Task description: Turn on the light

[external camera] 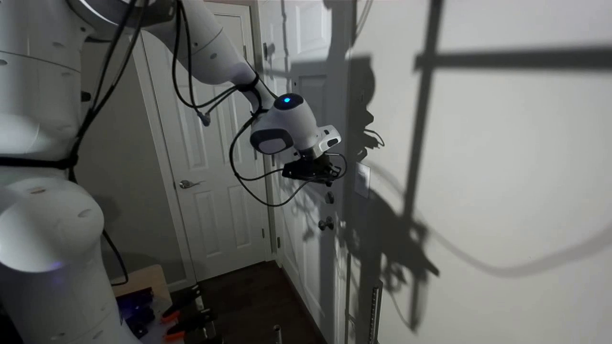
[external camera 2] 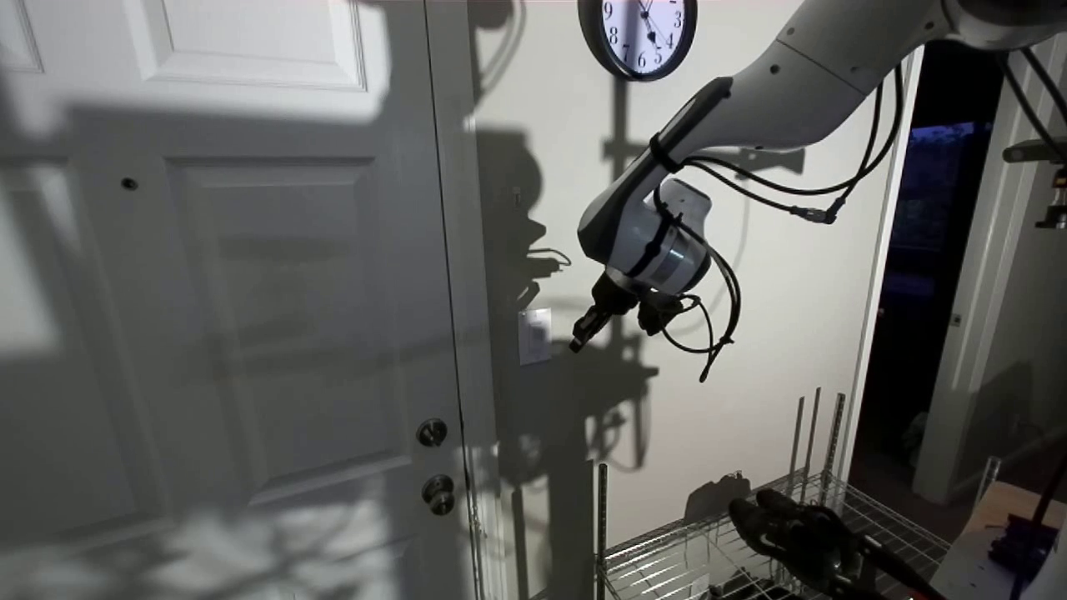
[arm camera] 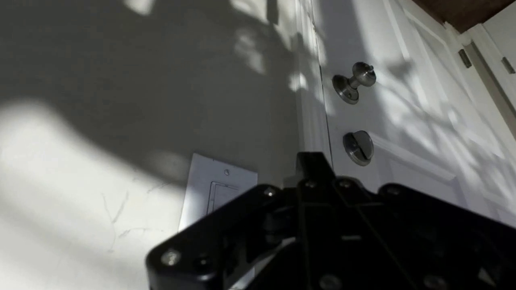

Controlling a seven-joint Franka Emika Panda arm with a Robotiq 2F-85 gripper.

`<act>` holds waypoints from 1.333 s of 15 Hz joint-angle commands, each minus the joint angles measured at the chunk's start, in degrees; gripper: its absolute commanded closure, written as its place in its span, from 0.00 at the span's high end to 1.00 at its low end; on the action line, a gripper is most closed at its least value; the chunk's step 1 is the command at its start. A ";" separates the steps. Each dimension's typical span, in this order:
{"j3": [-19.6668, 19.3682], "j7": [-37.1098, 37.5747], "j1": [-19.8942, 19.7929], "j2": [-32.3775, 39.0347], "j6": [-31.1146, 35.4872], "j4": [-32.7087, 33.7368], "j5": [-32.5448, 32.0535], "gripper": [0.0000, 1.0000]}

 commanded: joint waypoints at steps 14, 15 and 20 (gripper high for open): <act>21.82 -6.31 -17.33 22.19 25.39 22.71 2.27 0.00; 15.56 -4.56 -12.97 22.17 22.21 24.11 1.70 0.00; 9.04 -0.66 -8.35 24.57 22.45 27.84 -1.09 0.00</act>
